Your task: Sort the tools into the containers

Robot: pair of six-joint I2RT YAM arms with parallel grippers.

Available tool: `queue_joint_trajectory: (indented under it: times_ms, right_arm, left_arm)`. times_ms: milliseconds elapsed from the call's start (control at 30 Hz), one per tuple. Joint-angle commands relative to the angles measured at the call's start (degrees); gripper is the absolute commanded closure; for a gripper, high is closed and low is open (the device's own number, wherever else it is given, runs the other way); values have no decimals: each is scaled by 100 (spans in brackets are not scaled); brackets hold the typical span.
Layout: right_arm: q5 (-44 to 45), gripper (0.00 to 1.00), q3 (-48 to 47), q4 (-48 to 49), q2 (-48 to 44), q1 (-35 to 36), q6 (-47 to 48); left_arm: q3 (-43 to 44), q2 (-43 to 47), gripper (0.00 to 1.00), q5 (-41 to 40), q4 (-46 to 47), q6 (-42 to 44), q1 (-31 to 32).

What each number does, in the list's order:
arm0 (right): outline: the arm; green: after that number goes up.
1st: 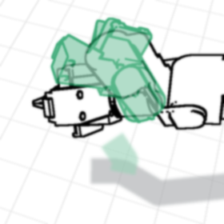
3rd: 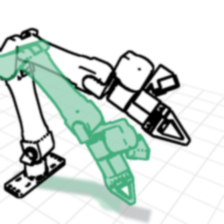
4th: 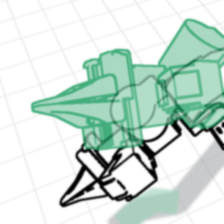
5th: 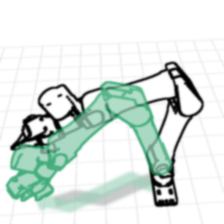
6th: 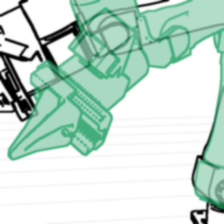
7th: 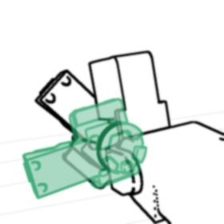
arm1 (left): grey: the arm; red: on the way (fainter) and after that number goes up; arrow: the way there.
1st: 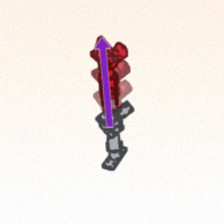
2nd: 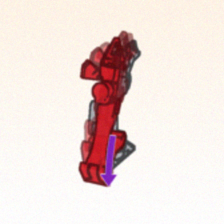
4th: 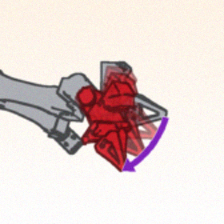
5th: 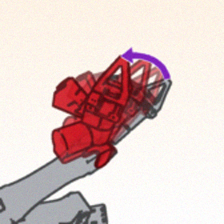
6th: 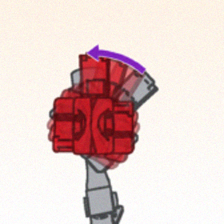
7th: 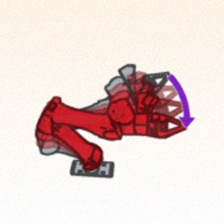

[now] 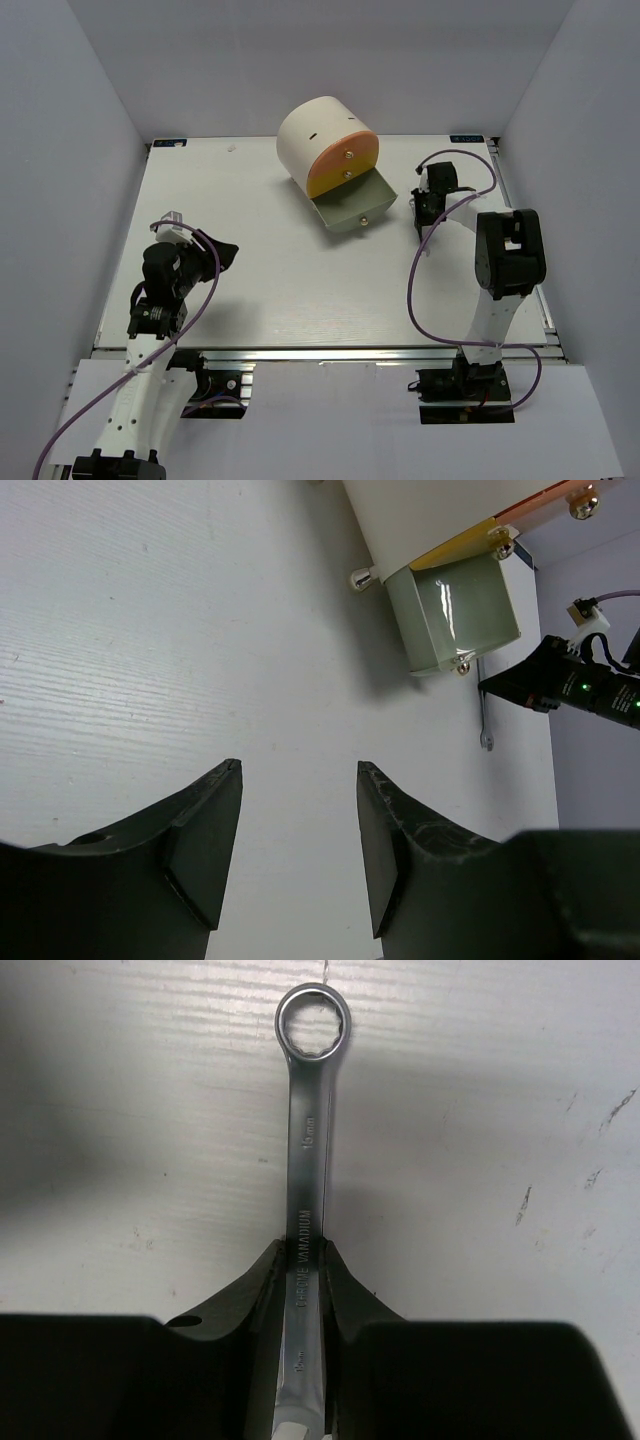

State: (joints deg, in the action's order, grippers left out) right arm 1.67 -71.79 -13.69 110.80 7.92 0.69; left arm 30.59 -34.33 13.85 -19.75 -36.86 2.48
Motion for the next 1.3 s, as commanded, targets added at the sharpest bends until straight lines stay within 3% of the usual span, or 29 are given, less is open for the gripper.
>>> queue_joint_trajectory:
  times_ms: [0,733,1267]
  right_arm:
    - [-123,100,-142,-257,-340,-19,28]
    - [-571,100,-90,-450,-1174,-19,-447]
    - [-1125,100,-678,-828,-1544,-19,-965]
  left_arm:
    - [35,93,41,-57,15,48,24]
    - [-79,163,41,-40,85,21,24]
    - [-97,58,41,30,278,4,16]
